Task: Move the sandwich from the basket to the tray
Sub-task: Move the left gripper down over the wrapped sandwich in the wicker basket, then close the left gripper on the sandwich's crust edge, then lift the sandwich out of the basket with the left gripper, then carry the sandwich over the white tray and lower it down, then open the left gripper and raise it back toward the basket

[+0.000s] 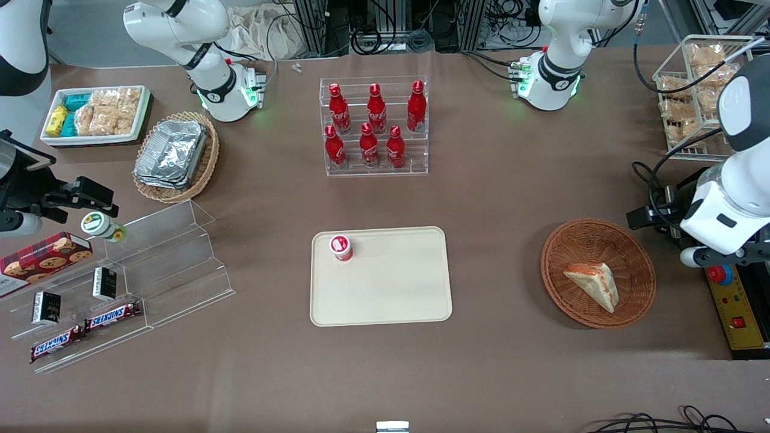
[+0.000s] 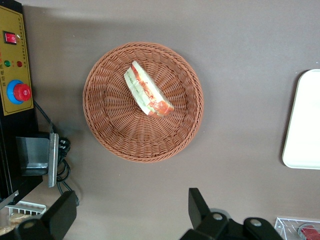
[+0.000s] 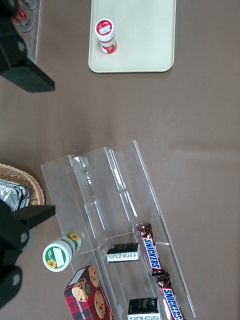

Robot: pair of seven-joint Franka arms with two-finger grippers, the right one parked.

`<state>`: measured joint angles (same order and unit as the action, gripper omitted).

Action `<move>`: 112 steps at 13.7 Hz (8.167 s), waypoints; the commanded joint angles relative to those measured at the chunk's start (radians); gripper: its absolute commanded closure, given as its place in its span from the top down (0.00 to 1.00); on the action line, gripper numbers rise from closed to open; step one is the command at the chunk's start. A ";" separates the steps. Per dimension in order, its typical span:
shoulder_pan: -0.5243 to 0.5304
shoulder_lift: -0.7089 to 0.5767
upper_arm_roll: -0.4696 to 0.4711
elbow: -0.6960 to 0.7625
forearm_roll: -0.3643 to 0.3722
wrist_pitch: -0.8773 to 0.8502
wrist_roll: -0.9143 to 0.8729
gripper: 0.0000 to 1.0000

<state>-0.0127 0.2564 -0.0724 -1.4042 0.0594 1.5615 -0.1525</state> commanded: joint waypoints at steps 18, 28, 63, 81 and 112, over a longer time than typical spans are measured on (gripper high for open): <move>0.030 0.070 0.040 -0.492 -0.020 0.696 -0.521 0.99; 0.043 0.155 0.039 -0.509 -0.036 0.793 -0.605 0.99; -0.057 0.119 -0.202 0.074 0.005 0.048 -0.398 0.00; -0.388 0.599 -0.196 0.077 0.060 0.666 -0.668 0.00; 0.257 -0.180 -0.195 -0.286 -0.044 0.173 0.277 0.98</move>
<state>0.2412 0.0898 -0.2594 -1.6793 -0.0143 1.7240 0.1568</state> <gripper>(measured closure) 0.022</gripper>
